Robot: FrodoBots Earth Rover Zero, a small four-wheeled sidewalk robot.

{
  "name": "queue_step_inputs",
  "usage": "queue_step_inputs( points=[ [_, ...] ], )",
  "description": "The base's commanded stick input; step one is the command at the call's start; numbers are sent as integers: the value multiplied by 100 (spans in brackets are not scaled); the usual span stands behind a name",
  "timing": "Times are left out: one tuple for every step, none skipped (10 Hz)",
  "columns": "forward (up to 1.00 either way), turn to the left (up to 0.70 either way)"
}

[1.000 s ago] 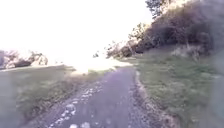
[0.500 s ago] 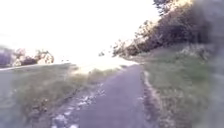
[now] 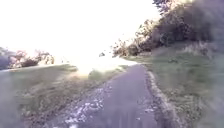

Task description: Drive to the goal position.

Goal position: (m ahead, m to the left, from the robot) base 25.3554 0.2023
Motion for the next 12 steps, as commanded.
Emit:
queue_step_inputs(
  points=[
    [85,-2],
    [85,-15],
    [85,-34],
    [85,-34],
    [85,-34],
    [85,-34],
    [85,-34],
    [85,-34],
    [85,-34],
    [85,-18],
    [85,2],
    [85,1]
  ],
)
